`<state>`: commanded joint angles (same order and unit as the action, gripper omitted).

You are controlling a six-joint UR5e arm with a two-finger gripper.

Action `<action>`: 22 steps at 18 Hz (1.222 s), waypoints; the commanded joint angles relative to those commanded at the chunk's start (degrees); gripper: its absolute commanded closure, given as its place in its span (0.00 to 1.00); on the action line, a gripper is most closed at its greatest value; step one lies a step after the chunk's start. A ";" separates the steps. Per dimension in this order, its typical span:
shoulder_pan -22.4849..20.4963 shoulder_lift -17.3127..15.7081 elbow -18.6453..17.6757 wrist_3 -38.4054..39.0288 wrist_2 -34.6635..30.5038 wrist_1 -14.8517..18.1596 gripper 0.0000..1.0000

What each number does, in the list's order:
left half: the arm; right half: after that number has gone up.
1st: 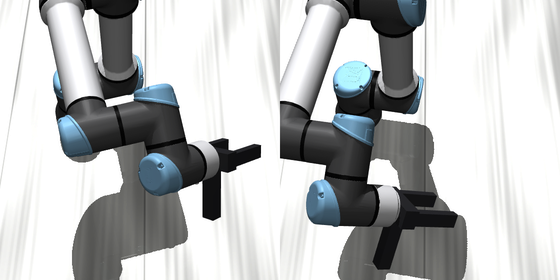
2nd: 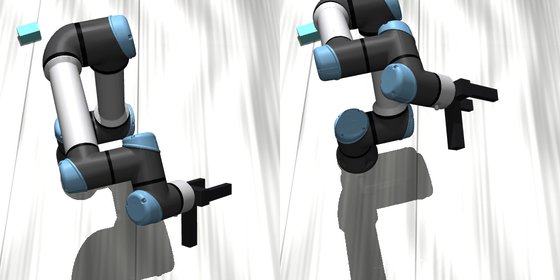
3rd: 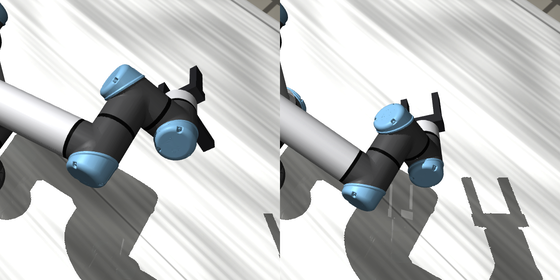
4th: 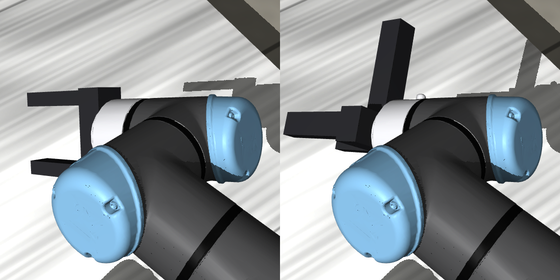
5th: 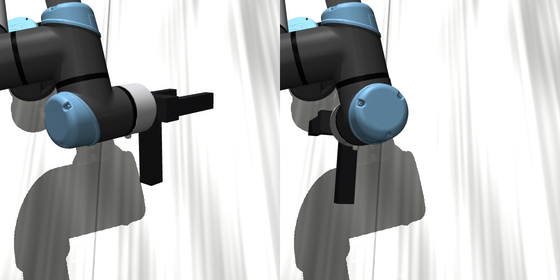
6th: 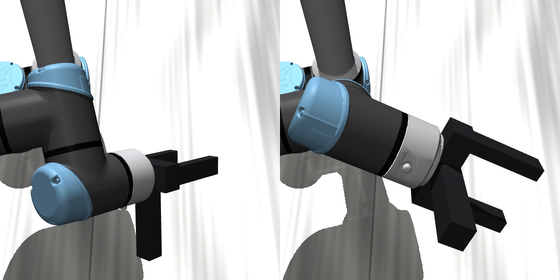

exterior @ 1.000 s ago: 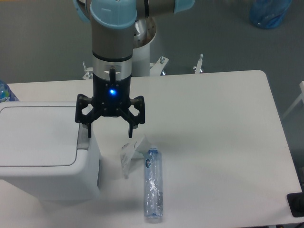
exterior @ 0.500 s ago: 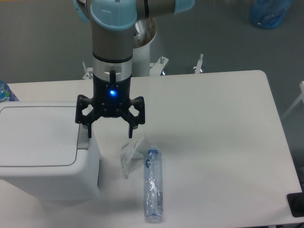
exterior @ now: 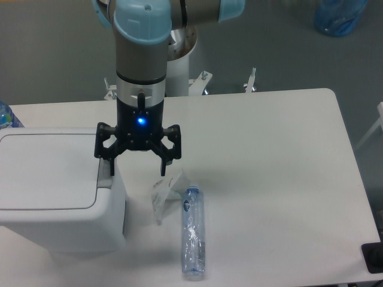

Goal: Open the trash can
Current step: 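Push the gripper against the lid edge to flip the lid open, then raise the gripper away from the opened trash can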

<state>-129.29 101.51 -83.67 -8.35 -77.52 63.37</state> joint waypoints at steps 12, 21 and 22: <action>0.00 -0.18 0.08 -0.18 0.00 -0.09 0.00; -4.48 -0.53 4.92 -8.07 -0.53 -0.17 0.00; -5.27 -0.61 4.75 -9.57 -1.22 -0.18 0.00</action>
<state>-134.55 100.90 -78.92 -17.91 -78.74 63.19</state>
